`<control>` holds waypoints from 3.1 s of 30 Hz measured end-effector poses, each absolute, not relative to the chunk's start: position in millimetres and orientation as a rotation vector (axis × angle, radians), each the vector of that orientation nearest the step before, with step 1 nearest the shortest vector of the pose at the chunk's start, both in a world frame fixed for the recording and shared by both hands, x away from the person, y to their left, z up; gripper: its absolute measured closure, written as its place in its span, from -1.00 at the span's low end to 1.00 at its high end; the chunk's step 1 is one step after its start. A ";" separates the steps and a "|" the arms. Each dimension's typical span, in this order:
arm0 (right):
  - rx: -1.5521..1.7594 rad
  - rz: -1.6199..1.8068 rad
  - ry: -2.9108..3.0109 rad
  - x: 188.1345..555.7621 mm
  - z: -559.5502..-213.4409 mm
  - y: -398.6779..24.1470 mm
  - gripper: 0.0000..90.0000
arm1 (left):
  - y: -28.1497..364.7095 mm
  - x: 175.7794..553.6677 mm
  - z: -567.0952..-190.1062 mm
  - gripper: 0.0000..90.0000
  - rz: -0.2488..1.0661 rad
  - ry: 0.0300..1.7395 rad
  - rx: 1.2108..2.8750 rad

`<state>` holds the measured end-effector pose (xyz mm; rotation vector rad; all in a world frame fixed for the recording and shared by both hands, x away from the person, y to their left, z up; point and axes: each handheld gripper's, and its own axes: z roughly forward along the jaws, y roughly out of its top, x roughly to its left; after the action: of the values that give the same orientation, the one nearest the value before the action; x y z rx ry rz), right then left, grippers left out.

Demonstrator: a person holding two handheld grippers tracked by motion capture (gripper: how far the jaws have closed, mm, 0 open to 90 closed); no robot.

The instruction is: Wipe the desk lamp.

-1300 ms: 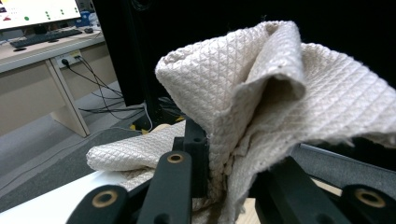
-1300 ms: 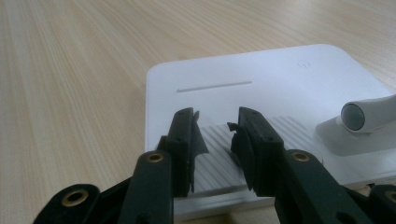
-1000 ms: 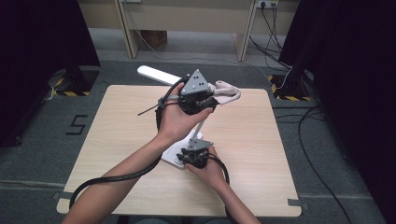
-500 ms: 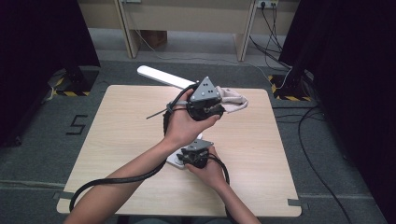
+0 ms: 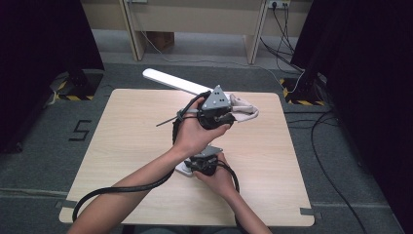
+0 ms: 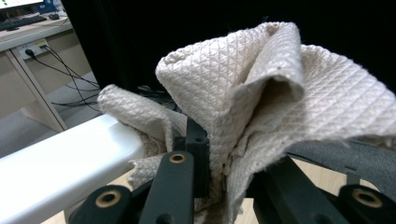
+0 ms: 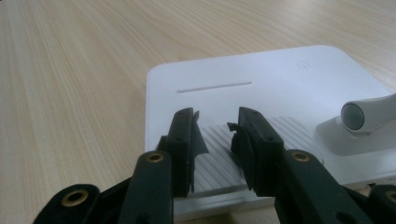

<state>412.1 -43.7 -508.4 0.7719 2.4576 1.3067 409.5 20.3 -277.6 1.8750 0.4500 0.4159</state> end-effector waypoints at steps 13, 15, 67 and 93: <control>0.774 1.310 2.455 411.8 -508.7 -43.7 0.50 | 17.1 410.6 -287.8 0.79 0.432 0.436 1.904; 0.771 1.310 2.454 411.8 -508.8 -43.7 0.50 | 18.4 408.6 -288.6 0.79 0.433 0.428 1.914; 0.773 1.322 2.448 412.3 -509.8 -40.9 0.50 | 80.8 440.5 -322.8 0.80 0.551 0.678 1.905; 0.776 1.291 2.452 413.2 -507.8 -37.8 0.52 | 81.8 440.3 -306.4 0.80 0.482 0.654 1.878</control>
<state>413.2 -37.8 -507.8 0.7762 2.4525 1.2915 440.3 81.8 -306.4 1.8783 0.6541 0.4822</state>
